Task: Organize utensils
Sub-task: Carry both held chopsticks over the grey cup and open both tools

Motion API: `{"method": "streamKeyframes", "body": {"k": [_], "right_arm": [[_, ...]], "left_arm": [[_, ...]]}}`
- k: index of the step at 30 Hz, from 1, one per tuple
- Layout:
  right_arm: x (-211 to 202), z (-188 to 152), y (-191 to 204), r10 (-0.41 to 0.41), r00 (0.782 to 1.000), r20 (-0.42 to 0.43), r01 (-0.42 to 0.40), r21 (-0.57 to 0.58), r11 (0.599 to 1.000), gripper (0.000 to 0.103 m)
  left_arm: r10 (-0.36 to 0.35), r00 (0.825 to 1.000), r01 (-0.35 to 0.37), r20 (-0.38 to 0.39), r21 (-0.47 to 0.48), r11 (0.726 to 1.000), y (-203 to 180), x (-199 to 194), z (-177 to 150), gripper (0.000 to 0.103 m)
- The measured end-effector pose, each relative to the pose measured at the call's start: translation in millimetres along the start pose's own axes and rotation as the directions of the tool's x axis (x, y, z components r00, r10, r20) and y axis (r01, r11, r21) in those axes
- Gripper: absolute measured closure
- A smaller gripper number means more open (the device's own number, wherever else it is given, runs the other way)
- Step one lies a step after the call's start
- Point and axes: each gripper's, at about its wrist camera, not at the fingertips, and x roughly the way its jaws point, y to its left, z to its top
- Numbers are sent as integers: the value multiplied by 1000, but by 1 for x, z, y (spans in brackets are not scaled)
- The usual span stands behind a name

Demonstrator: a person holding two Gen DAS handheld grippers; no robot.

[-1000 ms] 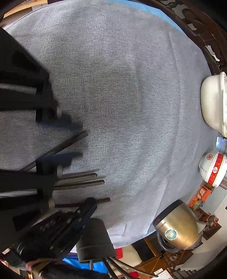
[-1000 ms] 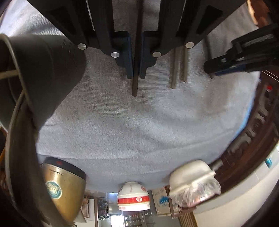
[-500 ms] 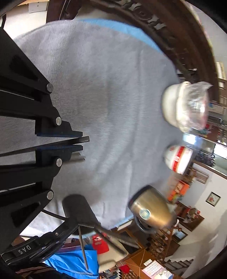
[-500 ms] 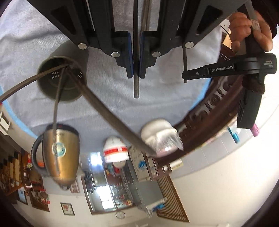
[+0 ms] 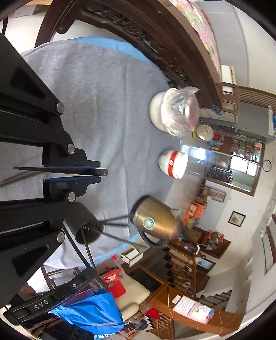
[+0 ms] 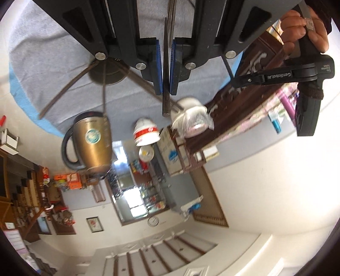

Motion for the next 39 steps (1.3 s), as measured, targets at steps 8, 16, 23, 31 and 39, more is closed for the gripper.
{"method": "streamKeyframes", "body": {"k": [8, 16, 23, 31, 39], "right_arm": [[-40, 11, -30, -48, 991, 121, 39, 76, 996, 96], [-70, 20, -48, -102, 966, 236, 68, 149, 986, 96], [-90, 32, -50, -170, 919, 355, 110, 185, 977, 96], [-89, 35, -47, -267, 863, 429, 204, 188, 961, 96], [-67, 27, -45, -320, 857, 403, 287, 142, 947, 96]], "left_arm": [[-33, 997, 31, 72, 37, 999, -24, -26, 10, 96], [-72, 988, 63, 134, 76, 995, -52, -40, 22, 96], [-118, 965, 91, 236, 120, 989, -82, -57, 40, 96], [-174, 914, 122, 367, 160, 980, -117, -70, 54, 96], [-169, 903, 109, 396, 168, 980, -135, -35, 42, 96]]}}
